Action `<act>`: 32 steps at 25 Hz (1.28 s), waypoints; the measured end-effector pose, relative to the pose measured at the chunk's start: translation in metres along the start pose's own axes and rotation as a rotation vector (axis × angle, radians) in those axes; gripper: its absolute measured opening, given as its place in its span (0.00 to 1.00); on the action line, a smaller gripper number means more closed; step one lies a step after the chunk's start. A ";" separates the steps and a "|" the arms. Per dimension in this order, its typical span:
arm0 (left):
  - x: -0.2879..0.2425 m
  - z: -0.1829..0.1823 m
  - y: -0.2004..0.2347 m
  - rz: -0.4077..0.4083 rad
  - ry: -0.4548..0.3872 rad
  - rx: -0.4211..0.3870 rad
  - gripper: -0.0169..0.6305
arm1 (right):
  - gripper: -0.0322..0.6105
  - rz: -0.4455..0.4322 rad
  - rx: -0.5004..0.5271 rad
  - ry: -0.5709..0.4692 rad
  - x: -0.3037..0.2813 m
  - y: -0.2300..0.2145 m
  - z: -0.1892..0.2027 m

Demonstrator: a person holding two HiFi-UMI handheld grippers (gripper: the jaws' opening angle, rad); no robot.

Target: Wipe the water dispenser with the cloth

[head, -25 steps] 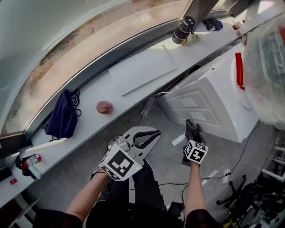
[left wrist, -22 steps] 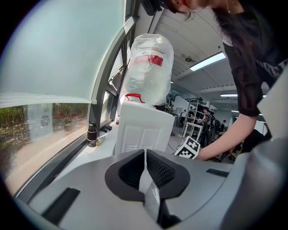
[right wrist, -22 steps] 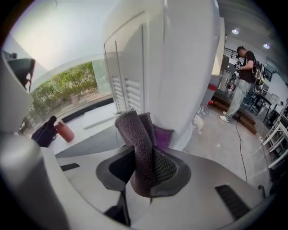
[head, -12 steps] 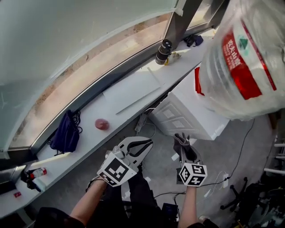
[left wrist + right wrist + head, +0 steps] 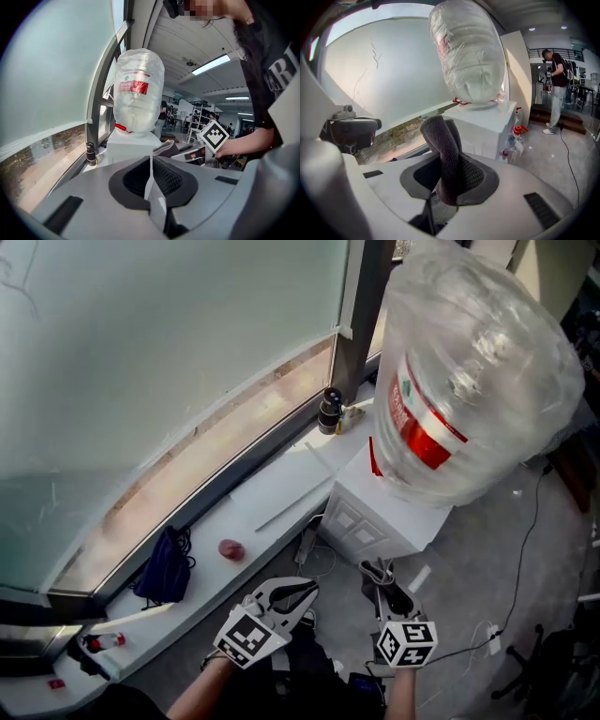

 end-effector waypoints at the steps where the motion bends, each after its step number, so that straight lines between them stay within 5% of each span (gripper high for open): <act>1: 0.005 -0.002 -0.004 0.004 0.007 0.003 0.06 | 0.21 -0.001 0.004 -0.006 0.005 0.002 -0.004; 6: 0.039 -0.018 -0.014 0.018 0.000 0.020 0.06 | 0.21 0.008 0.015 -0.060 0.033 0.018 -0.023; 12: 0.086 -0.042 0.004 -0.004 -0.039 -0.068 0.06 | 0.21 0.026 -0.014 -0.130 0.068 0.063 -0.029; 32: 0.233 -0.012 -0.061 0.178 -0.121 -0.137 0.06 | 0.21 0.114 -0.224 -0.319 0.190 0.210 0.066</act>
Point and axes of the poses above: the fingertips, and each gripper's own axes: x backward along the fingers, y to its left, z out of its underside, the point moved 1 cm from there along x, backward along the fingers, and after that the axes turned 9 degrees about -x, right-handed, at the moved point
